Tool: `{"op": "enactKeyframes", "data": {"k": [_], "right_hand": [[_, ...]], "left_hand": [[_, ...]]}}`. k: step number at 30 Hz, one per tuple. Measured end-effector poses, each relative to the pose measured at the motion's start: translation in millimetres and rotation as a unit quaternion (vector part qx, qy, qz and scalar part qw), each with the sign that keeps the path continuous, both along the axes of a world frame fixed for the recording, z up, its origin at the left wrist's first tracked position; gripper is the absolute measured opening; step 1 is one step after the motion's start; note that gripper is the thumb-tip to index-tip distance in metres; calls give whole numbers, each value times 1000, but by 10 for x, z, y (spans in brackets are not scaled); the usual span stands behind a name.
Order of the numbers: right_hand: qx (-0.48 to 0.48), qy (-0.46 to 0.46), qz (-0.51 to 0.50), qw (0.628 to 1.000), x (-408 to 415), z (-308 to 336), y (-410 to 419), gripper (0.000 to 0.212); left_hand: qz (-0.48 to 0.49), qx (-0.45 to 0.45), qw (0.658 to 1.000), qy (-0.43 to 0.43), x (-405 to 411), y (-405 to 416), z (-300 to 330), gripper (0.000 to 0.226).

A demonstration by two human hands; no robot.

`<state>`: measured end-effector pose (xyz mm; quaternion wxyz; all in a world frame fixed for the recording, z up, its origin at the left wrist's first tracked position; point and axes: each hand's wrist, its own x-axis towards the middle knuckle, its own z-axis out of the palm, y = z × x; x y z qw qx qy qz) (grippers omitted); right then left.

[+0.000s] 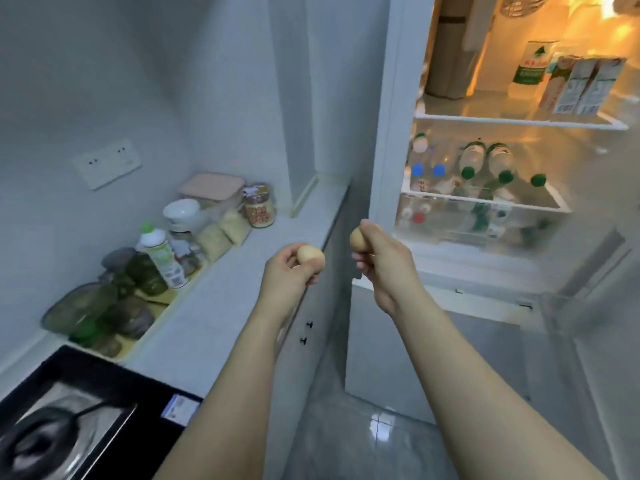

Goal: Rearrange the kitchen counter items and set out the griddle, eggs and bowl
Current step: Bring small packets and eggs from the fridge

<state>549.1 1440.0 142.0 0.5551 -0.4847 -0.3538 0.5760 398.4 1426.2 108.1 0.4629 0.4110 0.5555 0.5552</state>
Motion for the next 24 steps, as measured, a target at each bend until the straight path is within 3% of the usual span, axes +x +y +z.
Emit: {"op": "enactKeyframes", "data": {"k": [7,12,16,24], "right_hand": [[-65,-3,173,983,-871,-532,-695,25],[-123,2,269,955,-1554,-853,-1361,39],[-129,-19,389,912,-2144,-999,-2116,47],[-112,-46,536,836,-2837,-1027,-3570,37]], "left_hand": [[168,-71,982,46,-696,-1336,-347,37],[287,-106,952,14,-1138,-2368,-556,32],[387,-116,915,-11,-1417,-3360,-627,34],[515,-110,849,-47,-1691,-4959,-674,26]]}}
